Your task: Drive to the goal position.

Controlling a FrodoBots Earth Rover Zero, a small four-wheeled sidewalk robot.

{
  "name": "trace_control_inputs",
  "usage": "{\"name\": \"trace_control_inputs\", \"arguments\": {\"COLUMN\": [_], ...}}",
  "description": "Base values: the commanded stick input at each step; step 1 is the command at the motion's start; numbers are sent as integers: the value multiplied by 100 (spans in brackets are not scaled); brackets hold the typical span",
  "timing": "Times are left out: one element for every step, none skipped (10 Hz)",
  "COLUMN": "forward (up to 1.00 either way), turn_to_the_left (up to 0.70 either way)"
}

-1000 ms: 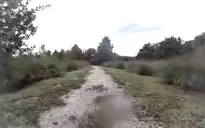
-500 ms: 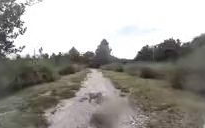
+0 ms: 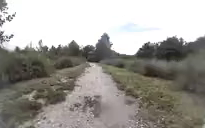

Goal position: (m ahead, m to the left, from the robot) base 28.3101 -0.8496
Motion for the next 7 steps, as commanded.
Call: {"name": "trace_control_inputs", "arguments": {"forward": [85,85,85,85,85,85,85], "turn_to_the_left": [0,0,0,0,0,0,0]}}
